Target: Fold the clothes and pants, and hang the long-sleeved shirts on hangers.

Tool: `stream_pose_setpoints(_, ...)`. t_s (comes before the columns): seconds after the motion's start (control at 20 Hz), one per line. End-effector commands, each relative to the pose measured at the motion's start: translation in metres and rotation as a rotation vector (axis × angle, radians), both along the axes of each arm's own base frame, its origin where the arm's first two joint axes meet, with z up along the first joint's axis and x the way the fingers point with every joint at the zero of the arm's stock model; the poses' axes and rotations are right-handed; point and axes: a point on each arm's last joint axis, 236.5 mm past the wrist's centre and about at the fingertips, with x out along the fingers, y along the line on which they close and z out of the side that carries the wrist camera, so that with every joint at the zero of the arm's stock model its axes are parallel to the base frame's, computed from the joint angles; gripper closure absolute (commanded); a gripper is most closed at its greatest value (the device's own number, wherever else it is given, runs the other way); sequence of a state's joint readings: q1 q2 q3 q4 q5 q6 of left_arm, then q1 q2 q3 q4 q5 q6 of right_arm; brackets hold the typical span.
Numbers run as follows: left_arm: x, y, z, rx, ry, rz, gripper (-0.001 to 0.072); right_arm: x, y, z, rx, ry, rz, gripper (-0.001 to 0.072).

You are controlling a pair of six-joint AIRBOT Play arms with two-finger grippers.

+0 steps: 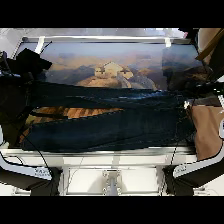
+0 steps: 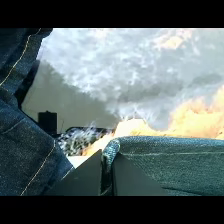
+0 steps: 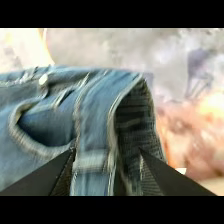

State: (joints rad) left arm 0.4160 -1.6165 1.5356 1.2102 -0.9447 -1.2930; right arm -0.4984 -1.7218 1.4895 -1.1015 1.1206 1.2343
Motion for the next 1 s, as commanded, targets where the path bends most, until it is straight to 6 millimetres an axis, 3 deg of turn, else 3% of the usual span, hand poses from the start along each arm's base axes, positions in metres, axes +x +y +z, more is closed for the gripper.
stream_pose_setpoints(0.0, 0.004, 0.001, 0.004, 0.009, -0.021, 0.005, 0.069, 0.019, 0.008, -0.032, 0.077, -0.031, -0.012, 0.0258)
stream_pose_setpoints(0.2, 0.011, 0.007, 0.009, -0.011, -0.054, 0.068, 0.0691, 0.031, 0.02, -0.045, 0.16, -0.055, -0.037, 0.0264)
stream_pose_setpoints(0.3, 0.012, 0.007, 0.009, -0.009, -0.059, 0.069, 0.0691, 0.037, 0.031, -0.045, 0.188, -0.074, -0.016, 0.0395)
stream_pose_setpoints(0.35, 0.012, 0.008, 0.009, -0.009, -0.059, 0.07, 0.069, 0.04, 0.035, -0.044, 0.186, -0.085, -0.003, 0.0401)
stream_pose_setpoints(0.45, 0.012, 0.007, 0.01, -0.009, -0.059, 0.069, 0.0691, 0.045, 0.039, -0.042, 0.181, -0.101, -0.004, 0.0665)
stream_pose_setpoints(0.55, 0.013, 0.005, 0.012, -0.021, -0.066, 0.071, 0.0691, 0.05, 0.042, -0.031, 0.187, -0.115, 0.016, 0.0669)
stream_pose_setpoints(0.7, 0.014, 0.003, 0.03, -0.026, -0.104, 0.073, 0.069, 0.052, 0.039, 0.014, 0.136, -0.15, 0.099, 0.0669)
stream_pose_setpoints(0.95, 0.015, 0.017, 0.107, 0.043, -0.274, 0.105, 0.0691, 0.023, 0.013, 0.111, -0.134, -0.162, 0.224, 0.0669)
